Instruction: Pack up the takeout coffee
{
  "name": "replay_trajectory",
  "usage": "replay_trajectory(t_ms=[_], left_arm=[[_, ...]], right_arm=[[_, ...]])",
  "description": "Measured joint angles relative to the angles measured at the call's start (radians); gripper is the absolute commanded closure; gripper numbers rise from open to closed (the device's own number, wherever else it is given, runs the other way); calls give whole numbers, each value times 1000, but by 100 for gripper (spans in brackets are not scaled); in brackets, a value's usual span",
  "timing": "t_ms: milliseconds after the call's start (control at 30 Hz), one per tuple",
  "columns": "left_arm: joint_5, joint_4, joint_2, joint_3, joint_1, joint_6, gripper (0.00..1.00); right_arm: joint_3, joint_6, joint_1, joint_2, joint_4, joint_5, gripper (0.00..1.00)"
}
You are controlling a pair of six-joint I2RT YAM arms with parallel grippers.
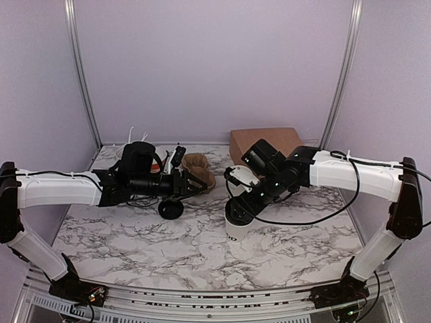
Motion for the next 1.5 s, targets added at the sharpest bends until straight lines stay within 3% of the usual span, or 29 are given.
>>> replay_trajectory(t_ms=[1100,1500], left_arm=[[1,0,40,8,-2,0,50],[-8,-1,103,35,-48,0,51]], right_arm=[[26,-3,0,23,-33,-11,12],[16,8,0,11,-17,-10,6]])
